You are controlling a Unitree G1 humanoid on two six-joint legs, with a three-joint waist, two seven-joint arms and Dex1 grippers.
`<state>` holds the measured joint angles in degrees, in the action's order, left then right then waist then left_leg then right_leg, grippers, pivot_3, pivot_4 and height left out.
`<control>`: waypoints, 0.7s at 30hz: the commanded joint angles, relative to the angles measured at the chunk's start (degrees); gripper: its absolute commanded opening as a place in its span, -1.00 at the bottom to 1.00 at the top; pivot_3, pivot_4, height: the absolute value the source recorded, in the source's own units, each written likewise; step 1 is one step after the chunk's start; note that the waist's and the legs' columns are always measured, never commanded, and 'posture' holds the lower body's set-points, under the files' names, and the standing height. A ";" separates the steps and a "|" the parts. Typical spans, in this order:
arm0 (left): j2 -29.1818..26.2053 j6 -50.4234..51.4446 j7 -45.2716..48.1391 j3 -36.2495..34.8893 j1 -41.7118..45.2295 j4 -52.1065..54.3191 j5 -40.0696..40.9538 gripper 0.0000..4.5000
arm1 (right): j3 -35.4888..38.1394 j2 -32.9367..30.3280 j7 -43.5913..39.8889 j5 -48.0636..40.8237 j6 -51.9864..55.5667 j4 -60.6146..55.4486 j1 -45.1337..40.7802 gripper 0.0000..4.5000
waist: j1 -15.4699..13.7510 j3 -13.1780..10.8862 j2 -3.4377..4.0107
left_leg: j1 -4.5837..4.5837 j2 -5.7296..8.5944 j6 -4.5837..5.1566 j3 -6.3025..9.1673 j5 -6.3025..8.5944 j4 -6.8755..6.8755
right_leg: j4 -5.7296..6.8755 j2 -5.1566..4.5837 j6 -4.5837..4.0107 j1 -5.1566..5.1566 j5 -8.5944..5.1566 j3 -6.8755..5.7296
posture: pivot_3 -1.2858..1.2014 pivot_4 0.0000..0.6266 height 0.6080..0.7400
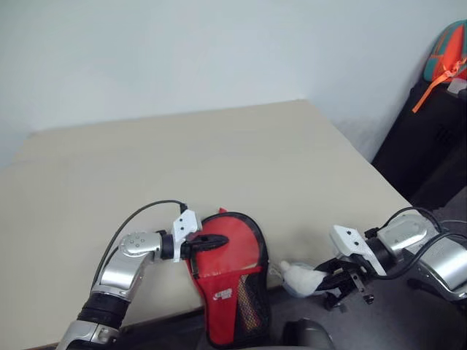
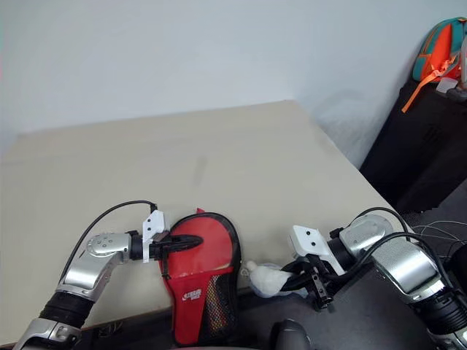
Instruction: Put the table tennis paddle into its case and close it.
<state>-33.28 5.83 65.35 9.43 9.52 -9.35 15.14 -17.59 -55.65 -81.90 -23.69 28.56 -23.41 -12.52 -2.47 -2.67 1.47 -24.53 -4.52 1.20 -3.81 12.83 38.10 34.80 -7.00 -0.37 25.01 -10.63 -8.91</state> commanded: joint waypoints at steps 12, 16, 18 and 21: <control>-0.59 2.32 -0.28 2.35 -2.46 -2.24 -2.80 -1.00 | -1.47 -1.02 -2.52 1.03 -3.23 -0.38 0.49 -0.85 | -0.58 0.01 -0.02 | 0.02 0.07 0.04 -0.14 0.19 0.08 | 0.06 0.01 0.29 0.07 0.05 0.22 | 0.03 -1.00 0.49; -0.88 2.47 -0.24 2.35 -2.43 -2.32 -2.73 -1.00 | -1.52 -2.11 -3.38 0.02 -3.61 -2.73 2.45 -0.85 | -0.80 0.02 -0.02 | 0.04 0.06 0.02 -0.14 0.20 0.08 | 0.08 0.02 0.30 0.08 0.05 0.22 | 0.03 -1.00 0.49; -0.99 2.48 -0.19 2.33 -2.38 -2.39 -2.70 -1.00 | -1.80 -2.14 -3.26 0.21 -3.62 -3.23 2.82 -0.85 | -0.83 0.02 -0.02 | 0.03 0.06 0.02 -0.16 0.20 0.09 | 0.08 0.01 0.30 0.08 0.05 0.22 | 0.03 -1.00 0.49; -1.17 2.52 -0.03 2.22 -2.29 -2.48 -2.65 -1.00 | -1.84 -2.69 -3.87 -0.14 -4.00 -4.51 3.89 -0.85 | -0.92 0.03 -0.03 | 0.04 0.06 0.02 -0.17 0.20 0.10 | 0.08 0.02 0.30 0.07 0.05 0.23 | 0.03 -1.00 0.49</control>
<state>-33.30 5.90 65.23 9.81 9.26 -8.44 15.16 -19.00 -56.25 -82.20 -22.42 24.75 -25.31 -9.64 -3.39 -2.65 1.45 -24.50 -4.47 1.22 -3.98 13.03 38.20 34.88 -6.99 -0.07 25.08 -10.58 -8.68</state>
